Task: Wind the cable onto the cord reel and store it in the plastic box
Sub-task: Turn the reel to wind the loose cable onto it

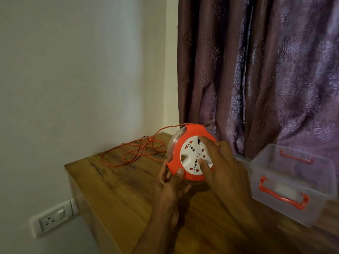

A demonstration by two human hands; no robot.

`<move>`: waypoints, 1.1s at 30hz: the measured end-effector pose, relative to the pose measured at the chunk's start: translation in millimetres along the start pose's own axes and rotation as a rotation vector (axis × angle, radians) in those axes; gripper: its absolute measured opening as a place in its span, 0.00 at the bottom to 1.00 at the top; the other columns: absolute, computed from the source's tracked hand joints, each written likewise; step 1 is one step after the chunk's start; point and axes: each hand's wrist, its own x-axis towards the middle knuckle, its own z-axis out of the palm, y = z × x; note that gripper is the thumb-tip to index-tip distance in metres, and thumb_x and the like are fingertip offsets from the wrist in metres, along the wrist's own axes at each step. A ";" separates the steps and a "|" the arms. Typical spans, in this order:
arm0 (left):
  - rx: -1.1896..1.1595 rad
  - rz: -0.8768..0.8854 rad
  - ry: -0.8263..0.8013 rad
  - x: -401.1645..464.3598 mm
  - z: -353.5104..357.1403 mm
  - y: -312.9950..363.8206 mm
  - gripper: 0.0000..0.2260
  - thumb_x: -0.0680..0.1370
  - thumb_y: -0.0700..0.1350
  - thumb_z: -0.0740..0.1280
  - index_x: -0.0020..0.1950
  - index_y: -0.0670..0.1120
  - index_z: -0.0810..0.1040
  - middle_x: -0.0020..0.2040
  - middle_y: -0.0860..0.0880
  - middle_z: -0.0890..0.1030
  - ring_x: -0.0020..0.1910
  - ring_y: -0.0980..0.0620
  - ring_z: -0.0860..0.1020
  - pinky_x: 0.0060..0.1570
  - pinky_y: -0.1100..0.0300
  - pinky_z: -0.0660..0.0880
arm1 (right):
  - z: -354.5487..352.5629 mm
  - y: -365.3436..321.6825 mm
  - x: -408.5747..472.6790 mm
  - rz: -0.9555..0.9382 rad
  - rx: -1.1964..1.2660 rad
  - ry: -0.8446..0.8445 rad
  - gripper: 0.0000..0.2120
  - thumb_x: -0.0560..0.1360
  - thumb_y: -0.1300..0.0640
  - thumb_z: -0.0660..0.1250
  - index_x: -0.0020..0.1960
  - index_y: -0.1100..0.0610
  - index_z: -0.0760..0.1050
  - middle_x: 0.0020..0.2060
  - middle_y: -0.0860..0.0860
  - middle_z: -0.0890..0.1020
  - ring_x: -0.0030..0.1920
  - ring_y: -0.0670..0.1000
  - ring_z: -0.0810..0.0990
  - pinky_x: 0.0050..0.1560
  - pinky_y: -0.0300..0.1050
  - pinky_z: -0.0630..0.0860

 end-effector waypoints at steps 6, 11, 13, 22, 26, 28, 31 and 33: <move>-0.030 -0.003 0.001 1.7 0.6 -1.3 0.20 0.66 0.47 0.75 0.56 0.60 0.78 0.52 0.53 0.86 0.51 0.48 0.85 0.38 0.56 0.82 | -2.3 -0.9 -0.6 -0.130 -0.094 -0.163 0.24 0.78 0.51 0.59 0.71 0.36 0.56 0.73 0.49 0.58 0.61 0.56 0.75 0.52 0.49 0.76; -0.030 -0.019 0.023 3.9 -2.2 -1.3 0.23 0.64 0.50 0.76 0.58 0.60 0.77 0.53 0.52 0.86 0.54 0.45 0.84 0.40 0.54 0.82 | -5.3 1.9 -1.8 -0.214 -0.133 -0.258 0.29 0.77 0.51 0.61 0.71 0.33 0.52 0.75 0.46 0.50 0.69 0.55 0.66 0.60 0.50 0.72; -0.020 -0.014 0.010 3.5 -1.8 -1.6 0.23 0.65 0.50 0.75 0.58 0.60 0.77 0.53 0.53 0.86 0.54 0.46 0.84 0.40 0.54 0.82 | -7.8 2.3 -1.5 -0.232 -0.137 -0.291 0.29 0.76 0.52 0.62 0.71 0.34 0.54 0.76 0.46 0.48 0.70 0.55 0.64 0.62 0.51 0.71; 0.048 -0.002 -0.010 1.6 -1.8 -1.6 0.26 0.67 0.50 0.75 0.64 0.57 0.75 0.54 0.53 0.86 0.54 0.46 0.84 0.45 0.51 0.83 | -5.0 5.1 -2.9 -0.213 -0.234 -0.323 0.31 0.77 0.53 0.62 0.72 0.34 0.50 0.76 0.48 0.43 0.69 0.57 0.65 0.60 0.51 0.73; 0.056 -0.006 -0.030 3.0 -2.4 -3.9 0.25 0.66 0.50 0.75 0.62 0.59 0.76 0.54 0.54 0.86 0.53 0.48 0.84 0.43 0.53 0.83 | 1.7 6.9 -4.2 -0.121 -0.169 -0.251 0.27 0.78 0.47 0.58 0.71 0.33 0.50 0.74 0.49 0.49 0.67 0.57 0.68 0.58 0.51 0.75; 0.061 -0.008 -0.033 4.1 -2.2 -5.6 0.23 0.66 0.50 0.75 0.59 0.61 0.77 0.54 0.54 0.86 0.53 0.48 0.84 0.43 0.53 0.83 | 4.6 6.5 -4.4 -0.082 -0.153 -0.206 0.26 0.77 0.47 0.59 0.71 0.33 0.52 0.73 0.51 0.54 0.62 0.57 0.73 0.54 0.51 0.76; 0.066 0.001 -0.033 5.1 -3.2 -7.3 0.22 0.67 0.49 0.76 0.60 0.60 0.77 0.55 0.52 0.85 0.54 0.47 0.84 0.44 0.52 0.83 | 7.8 4.9 -4.8 -0.045 -0.140 -0.149 0.27 0.77 0.49 0.60 0.71 0.34 0.53 0.69 0.52 0.60 0.56 0.56 0.77 0.48 0.49 0.78; 0.067 0.003 -0.046 5.1 -3.6 -8.3 0.25 0.66 0.51 0.76 0.63 0.58 0.76 0.57 0.50 0.85 0.55 0.46 0.84 0.47 0.49 0.83 | 10.1 4.4 -4.9 -0.027 -0.134 -0.115 0.27 0.77 0.48 0.60 0.71 0.34 0.52 0.66 0.52 0.62 0.54 0.55 0.77 0.47 0.48 0.78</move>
